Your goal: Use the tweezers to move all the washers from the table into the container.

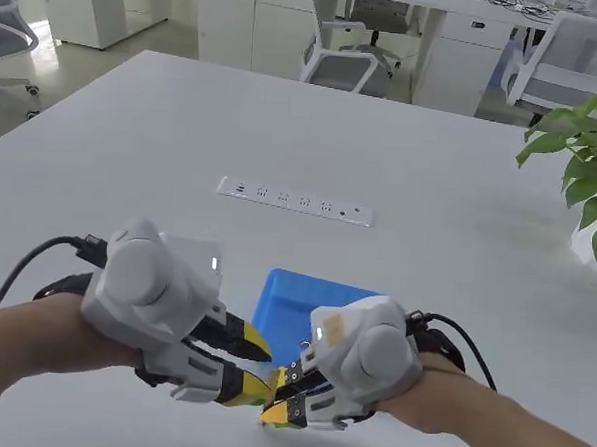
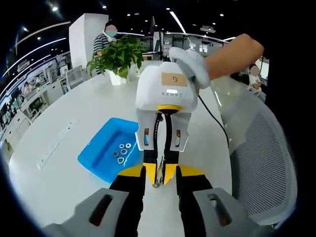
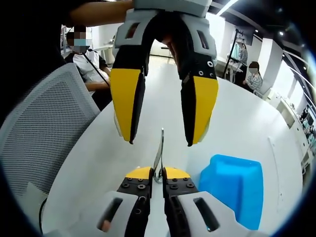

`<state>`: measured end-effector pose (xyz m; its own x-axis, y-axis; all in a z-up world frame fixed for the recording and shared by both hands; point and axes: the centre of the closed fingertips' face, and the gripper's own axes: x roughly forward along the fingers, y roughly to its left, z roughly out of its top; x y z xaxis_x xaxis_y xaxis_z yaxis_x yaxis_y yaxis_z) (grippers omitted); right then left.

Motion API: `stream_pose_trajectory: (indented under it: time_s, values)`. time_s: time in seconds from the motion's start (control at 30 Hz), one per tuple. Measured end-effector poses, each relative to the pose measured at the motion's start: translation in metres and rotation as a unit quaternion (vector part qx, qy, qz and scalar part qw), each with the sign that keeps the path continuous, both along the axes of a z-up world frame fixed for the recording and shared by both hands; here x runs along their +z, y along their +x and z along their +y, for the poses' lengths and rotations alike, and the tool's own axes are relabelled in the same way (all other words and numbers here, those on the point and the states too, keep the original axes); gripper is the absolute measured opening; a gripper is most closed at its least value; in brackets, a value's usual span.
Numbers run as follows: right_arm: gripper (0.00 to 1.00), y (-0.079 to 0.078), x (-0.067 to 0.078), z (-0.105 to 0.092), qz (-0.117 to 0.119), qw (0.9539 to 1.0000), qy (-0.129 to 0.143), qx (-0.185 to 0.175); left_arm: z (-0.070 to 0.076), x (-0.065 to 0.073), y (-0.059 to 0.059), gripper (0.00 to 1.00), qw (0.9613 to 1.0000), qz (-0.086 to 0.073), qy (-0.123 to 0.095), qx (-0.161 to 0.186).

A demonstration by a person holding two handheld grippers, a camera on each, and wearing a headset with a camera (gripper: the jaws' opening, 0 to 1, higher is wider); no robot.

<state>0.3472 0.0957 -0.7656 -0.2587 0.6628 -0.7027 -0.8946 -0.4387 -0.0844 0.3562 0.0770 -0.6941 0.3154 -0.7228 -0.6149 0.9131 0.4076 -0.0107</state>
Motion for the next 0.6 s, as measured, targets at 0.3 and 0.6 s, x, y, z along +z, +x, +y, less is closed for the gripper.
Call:
stream_pose_trajectory:
  time_s: [0.3,0.6]
  values:
    - [0.08,0.000,0.011,-0.001,-0.009,0.9999,-0.003,0.005,0.004,0.001,-0.008,0.56,0.9995,0.006,-0.023,0.019]
    - [0.09,0.005,0.023,-0.008,-0.016,0.9998,-0.008,0.006,0.010,0.003,-0.007,0.75,0.9974,-0.001,-0.046,0.056]
